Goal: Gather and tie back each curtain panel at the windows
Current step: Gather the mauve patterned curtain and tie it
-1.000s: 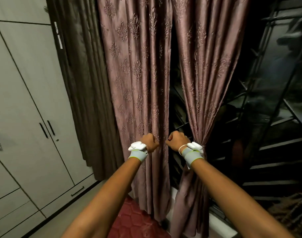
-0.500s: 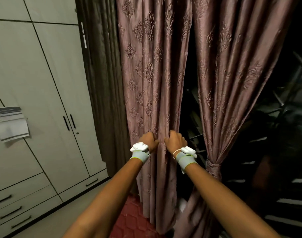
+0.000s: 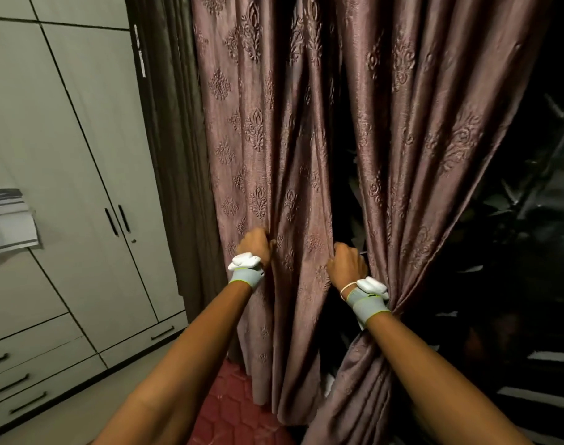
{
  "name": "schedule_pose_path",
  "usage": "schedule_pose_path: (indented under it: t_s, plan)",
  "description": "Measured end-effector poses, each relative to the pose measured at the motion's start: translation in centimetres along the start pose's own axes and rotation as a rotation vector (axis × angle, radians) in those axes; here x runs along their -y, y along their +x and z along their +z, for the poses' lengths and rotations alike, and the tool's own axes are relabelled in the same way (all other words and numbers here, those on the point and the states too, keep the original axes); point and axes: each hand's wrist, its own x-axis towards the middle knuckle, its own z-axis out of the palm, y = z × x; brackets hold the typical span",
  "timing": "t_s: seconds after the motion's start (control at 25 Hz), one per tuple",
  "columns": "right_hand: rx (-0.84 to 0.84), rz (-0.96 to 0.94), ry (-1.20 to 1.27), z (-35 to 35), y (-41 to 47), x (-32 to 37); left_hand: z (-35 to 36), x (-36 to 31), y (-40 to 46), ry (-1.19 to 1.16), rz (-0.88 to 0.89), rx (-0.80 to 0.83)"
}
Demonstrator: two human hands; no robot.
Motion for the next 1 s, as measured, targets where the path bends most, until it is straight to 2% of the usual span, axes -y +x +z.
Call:
schedule_pose_path:
  t_s: [0.24, 0.44, 0.56, 0.68, 0.76, 0.84, 0.92, 1.0]
  plan:
    - [0.019, -0.106, 0.037, 1.6, 0.0, 2.5, 2.3, -2.7, -1.2, -0.028, 0.183, 0.076]
    - [0.005, -0.116, 0.169, 3.5, -0.6, 4.4, 2.9, -3.6, -1.2, 0.023, 0.192, 0.073]
    - [0.003, -0.069, 0.158, 3.3, 0.1, 4.8, 2.3, -3.6, 0.4, -0.001, 0.241, 0.179]
    - [0.049, -0.015, 0.079, 3.2, 0.7, 4.7, 2.3, -2.0, 3.0, -0.135, 0.302, 0.299]
    - [0.103, -0.012, 0.085, 3.0, 0.8, 4.6, 2.9, -1.5, 3.9, -0.227, 0.206, 0.22]
    - [0.172, -0.009, 0.105, 2.9, 0.8, 4.9, 3.3, -1.6, 5.1, -0.409, 0.014, 0.143]
    - [0.237, 0.008, 0.11, 2.7, 0.6, 5.3, 3.6, -1.3, 6.6, -0.576, -0.056, 0.19]
    - [0.278, 0.041, 0.125, 2.8, 0.6, 5.3, 4.6, -0.6, 8.7, -0.698, -0.005, 0.355]
